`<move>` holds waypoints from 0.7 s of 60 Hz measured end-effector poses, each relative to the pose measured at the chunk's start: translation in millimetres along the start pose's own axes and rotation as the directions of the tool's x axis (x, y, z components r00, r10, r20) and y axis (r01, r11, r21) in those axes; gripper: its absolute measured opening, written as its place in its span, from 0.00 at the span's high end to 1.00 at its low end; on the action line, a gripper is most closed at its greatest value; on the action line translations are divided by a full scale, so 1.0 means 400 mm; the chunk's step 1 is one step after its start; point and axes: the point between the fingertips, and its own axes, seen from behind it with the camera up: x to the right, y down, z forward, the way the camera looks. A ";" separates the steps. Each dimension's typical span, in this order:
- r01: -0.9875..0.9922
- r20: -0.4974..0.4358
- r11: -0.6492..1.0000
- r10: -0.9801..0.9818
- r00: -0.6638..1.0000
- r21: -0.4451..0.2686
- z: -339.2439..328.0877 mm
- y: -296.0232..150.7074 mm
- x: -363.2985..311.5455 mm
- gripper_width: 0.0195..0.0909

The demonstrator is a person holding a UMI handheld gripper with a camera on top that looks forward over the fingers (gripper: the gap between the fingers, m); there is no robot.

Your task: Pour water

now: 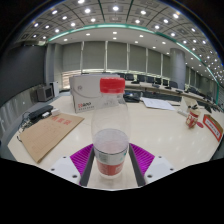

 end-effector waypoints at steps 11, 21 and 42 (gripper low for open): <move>-0.009 -0.007 0.998 0.009 1.000 0.066 0.026 -0.027 0.001 0.67; -0.029 0.019 0.998 0.028 0.999 0.064 0.010 -0.074 0.015 0.77; -0.384 0.218 0.913 0.349 0.911 0.140 -0.018 -0.490 0.222 0.77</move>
